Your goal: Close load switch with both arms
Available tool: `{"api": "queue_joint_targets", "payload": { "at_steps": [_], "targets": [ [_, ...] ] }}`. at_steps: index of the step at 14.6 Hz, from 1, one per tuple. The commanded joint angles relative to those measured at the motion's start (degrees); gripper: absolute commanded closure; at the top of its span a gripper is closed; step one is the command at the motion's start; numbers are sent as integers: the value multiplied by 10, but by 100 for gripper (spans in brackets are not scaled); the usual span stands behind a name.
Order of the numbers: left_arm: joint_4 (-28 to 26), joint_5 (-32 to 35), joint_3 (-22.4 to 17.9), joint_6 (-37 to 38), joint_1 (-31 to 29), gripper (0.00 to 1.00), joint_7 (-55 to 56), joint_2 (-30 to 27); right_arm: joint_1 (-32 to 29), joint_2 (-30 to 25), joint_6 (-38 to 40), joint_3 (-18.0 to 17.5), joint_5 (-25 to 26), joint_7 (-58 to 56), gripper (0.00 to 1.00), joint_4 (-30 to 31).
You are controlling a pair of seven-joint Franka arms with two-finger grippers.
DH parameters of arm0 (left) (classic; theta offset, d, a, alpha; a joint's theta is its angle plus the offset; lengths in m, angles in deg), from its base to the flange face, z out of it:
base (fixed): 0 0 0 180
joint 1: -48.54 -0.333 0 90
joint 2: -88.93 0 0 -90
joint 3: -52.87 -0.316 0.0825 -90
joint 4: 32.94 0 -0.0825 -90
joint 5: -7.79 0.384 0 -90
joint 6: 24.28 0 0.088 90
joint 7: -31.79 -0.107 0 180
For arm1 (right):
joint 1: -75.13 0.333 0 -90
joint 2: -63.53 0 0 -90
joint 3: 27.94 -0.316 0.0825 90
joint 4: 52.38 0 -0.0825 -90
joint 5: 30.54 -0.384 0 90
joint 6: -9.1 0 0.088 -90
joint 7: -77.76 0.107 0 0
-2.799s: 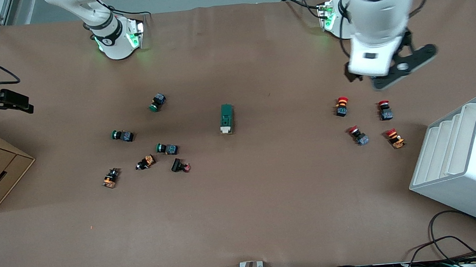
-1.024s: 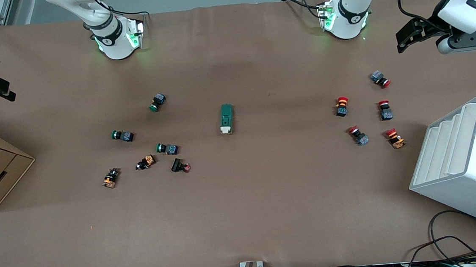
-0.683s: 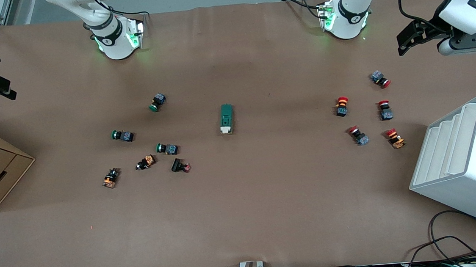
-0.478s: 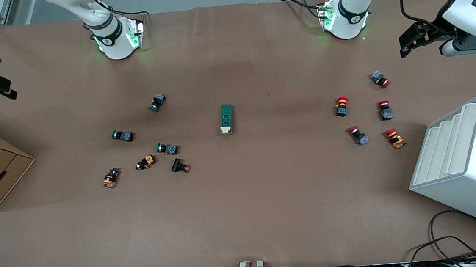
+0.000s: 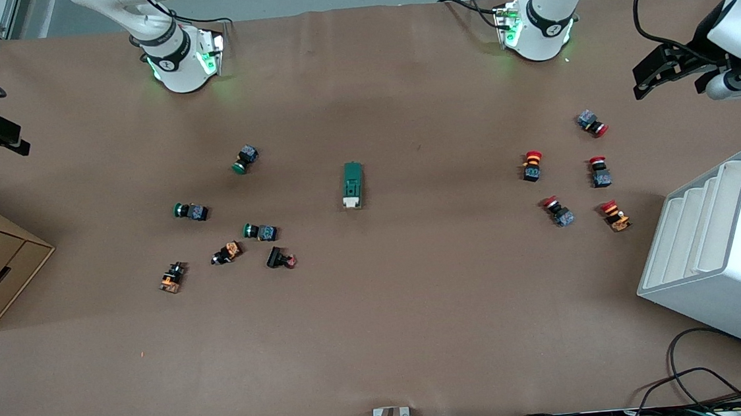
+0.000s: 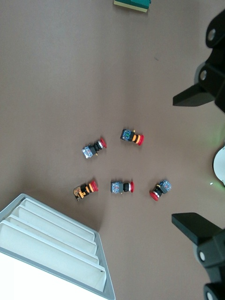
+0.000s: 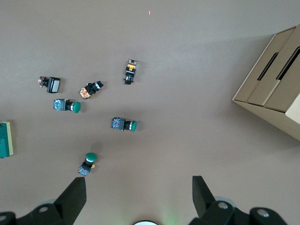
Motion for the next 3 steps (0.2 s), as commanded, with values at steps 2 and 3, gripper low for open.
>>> {"api": "queue_joint_targets", "payload": {
  "at_steps": [2, 3],
  "targets": [
    [13, 19, 1, 3, 1, 0, -9, 5, -7, -15, 8, -8, -1, -1, 0, 12],
    [13, 19, 1, 3, 1, 0, -8, 5, -7, -15, 8, -8, -1, -1, 0, 12]
  ]
}}
